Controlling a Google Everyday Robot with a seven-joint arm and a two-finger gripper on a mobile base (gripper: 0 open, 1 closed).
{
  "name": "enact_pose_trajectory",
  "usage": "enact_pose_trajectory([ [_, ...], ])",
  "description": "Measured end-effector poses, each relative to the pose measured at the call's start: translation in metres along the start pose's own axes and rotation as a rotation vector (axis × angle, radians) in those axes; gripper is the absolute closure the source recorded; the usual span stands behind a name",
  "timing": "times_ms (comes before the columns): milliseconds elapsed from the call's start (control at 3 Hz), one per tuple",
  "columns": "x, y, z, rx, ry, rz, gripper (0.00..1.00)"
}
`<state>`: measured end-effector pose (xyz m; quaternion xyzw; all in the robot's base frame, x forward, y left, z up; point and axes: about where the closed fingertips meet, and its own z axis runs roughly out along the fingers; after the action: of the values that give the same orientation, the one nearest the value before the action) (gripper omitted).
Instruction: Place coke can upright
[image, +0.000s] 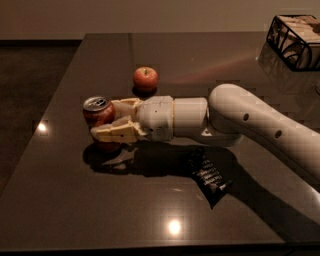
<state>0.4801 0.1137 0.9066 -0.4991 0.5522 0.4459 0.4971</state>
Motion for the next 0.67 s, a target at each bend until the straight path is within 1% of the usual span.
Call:
enact_pose_trajectory([
  [333, 0.0011, -0.0002, -0.0019, 0.006, 0.015, -0.002, 0.31],
  [667, 0.0004, 0.0012, -0.0001, 0.002, 0.015, -0.003, 0.08],
])
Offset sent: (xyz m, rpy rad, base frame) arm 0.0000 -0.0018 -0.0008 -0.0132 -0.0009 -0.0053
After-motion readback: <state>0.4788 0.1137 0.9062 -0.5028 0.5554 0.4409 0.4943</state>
